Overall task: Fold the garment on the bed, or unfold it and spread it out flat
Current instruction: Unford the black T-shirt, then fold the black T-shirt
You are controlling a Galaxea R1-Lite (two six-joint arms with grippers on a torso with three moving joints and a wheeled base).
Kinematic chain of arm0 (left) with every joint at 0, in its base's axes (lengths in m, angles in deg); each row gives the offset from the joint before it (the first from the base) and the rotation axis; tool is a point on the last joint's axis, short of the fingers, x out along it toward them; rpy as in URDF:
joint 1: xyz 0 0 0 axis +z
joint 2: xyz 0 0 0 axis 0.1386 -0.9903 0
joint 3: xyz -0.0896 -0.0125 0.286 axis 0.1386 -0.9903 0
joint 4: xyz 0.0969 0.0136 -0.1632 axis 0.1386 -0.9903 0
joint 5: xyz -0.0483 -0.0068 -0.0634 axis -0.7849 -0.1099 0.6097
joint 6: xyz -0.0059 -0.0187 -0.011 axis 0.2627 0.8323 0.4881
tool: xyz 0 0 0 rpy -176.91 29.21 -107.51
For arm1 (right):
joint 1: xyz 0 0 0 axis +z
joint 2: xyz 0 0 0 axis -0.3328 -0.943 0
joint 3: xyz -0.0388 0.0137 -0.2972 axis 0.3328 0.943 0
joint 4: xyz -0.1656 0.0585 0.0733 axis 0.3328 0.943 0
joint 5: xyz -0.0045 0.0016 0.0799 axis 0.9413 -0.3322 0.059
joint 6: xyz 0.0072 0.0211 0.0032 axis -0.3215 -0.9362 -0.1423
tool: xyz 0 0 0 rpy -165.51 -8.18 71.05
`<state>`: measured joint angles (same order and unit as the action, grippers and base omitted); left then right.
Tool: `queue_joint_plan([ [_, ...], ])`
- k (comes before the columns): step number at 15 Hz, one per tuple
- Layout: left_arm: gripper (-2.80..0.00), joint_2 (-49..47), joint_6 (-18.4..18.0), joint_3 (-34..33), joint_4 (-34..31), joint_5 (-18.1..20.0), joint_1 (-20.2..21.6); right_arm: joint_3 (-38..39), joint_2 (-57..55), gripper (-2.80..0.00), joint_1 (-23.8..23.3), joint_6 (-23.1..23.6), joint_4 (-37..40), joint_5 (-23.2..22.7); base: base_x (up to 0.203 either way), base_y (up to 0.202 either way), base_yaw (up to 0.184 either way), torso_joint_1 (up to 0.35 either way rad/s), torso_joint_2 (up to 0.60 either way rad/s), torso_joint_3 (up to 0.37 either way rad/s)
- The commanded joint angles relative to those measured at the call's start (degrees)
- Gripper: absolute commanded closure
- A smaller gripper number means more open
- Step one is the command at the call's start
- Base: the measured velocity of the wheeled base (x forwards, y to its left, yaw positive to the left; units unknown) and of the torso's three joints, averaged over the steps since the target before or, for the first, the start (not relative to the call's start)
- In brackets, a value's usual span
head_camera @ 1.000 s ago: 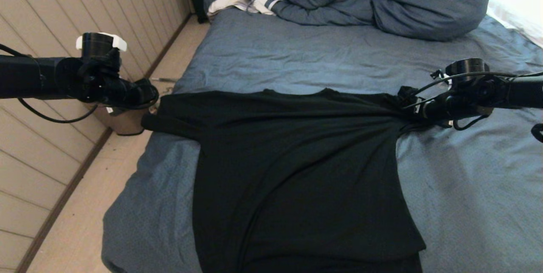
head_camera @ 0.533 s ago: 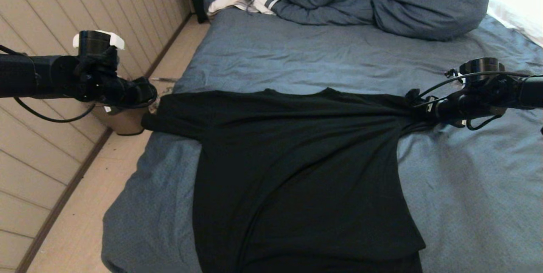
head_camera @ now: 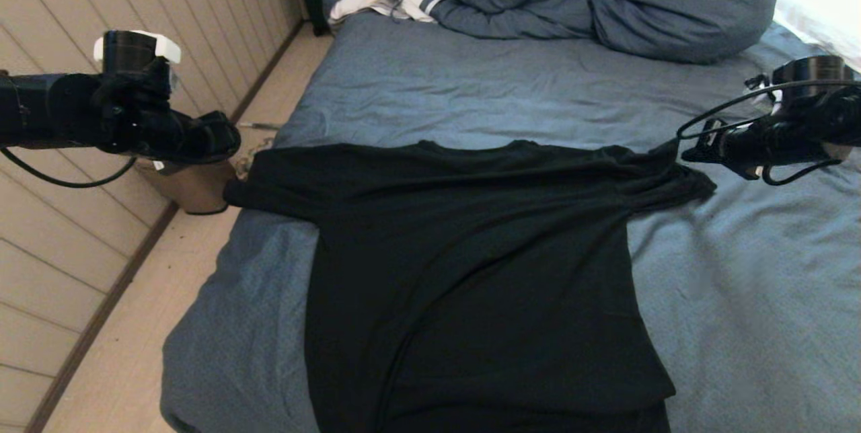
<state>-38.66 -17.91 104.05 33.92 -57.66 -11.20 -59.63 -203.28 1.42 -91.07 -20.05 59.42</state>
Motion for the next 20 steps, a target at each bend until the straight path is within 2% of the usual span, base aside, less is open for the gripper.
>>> queue_joint_plan([
  [1,0.0,4.3,0.1,-1.5,-0.4,1.5,-0.2,0.0,5.0,0.0,-0.4,-1.3,2.6,-4.0,0.0,0.0,0.0,0.0,0.0,0.0],
  [4,0.0,10.6,0.3,-2.5,-5.1,5.7,-0.2,1.9,8.2,0.0,-0.4,-1.3,4.8,-4.3,0.0,0.0,0.0,0.0,0.0,0.0],
  [6,0.0,15.3,0.2,-5.6,-6.4,6.7,-0.1,5.9,12.2,0.0,-0.4,-0.4,4.9,-4.3,0.0,0.0,0.0,0.0,0.0,0.0],
  [12,0.0,31.3,-2.6,-21.4,-6.7,7.1,-0.2,22.2,25.6,0.0,0.2,4.2,4.3,-4.6,0.0,0.0,0.0,0.0,0.0,0.0],
  [16,0.0,43.8,-4.6,-30.2,-6.8,6.9,-0.2,34.4,37.6,0.0,1.3,9.3,4.2,-4.6,0.0,0.0,0.0,0.0,0.0,0.0],
  [20,0.0,56.6,-7.5,-42.2,-7.0,6.4,-0.2,45.9,50.1,0.0,2.0,13.2,4.1,-4.7,0.0,0.0,0.0,0.0,0.0,0.0],
])
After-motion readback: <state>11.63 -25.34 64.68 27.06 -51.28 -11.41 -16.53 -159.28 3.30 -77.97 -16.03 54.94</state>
